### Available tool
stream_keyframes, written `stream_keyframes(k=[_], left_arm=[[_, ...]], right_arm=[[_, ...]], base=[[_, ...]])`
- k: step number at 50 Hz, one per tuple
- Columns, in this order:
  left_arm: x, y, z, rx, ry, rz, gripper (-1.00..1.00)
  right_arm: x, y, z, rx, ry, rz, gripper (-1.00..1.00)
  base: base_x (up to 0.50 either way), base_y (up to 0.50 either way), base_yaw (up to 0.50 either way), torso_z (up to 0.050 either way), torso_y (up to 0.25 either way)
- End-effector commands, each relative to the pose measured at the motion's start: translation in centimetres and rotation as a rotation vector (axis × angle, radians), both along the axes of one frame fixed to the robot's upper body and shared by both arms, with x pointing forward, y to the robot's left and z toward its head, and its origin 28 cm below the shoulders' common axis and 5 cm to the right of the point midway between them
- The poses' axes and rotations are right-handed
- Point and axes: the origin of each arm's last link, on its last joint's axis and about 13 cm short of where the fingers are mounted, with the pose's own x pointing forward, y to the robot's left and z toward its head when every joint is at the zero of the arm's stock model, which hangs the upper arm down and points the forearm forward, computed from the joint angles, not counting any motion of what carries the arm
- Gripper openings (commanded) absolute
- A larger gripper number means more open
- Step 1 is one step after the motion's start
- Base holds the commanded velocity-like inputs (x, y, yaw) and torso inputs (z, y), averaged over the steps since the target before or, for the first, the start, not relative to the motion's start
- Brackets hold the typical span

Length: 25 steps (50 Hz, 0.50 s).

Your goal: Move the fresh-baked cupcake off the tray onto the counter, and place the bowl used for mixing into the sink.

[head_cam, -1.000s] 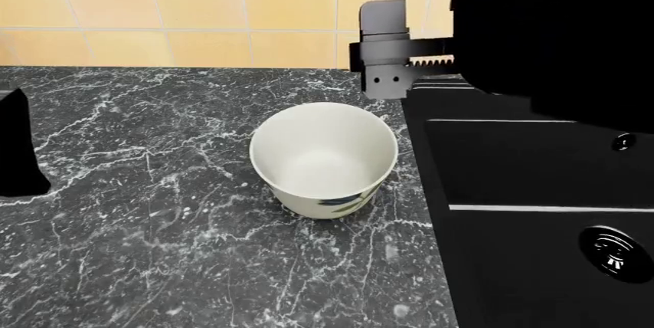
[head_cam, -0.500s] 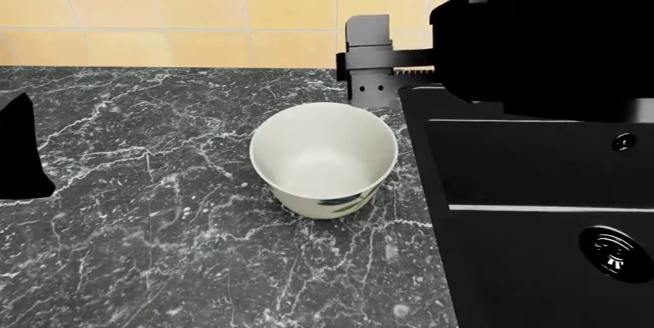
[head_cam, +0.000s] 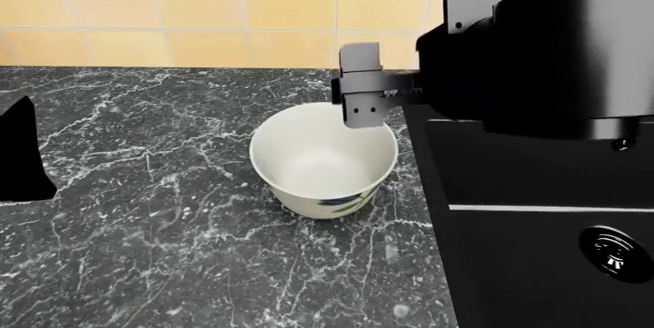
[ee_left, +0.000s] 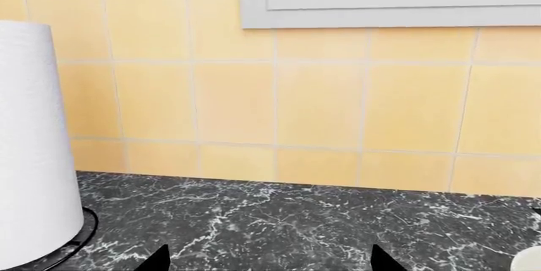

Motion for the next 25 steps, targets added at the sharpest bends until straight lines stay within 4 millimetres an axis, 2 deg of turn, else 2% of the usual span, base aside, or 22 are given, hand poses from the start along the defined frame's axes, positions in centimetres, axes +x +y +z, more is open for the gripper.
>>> stream_keyframes(k=[1,25], left_arm=[[0.0,0.0,-0.1,-0.002,0.002,0.000,1.00],[0.3,0.1,-0.5,-0.001,0.011,0.002,1.00]], right_arm=[[0.4,0.1,-0.7,-0.013,0.018,0.004,1.00],[1.9,-0.2,-3.5,0.005,0.049,0.006,1.00]], base=[[0.00,0.00,0.00,0.000,0.000],[0.00,0.00,0.00,0.000,0.000]])
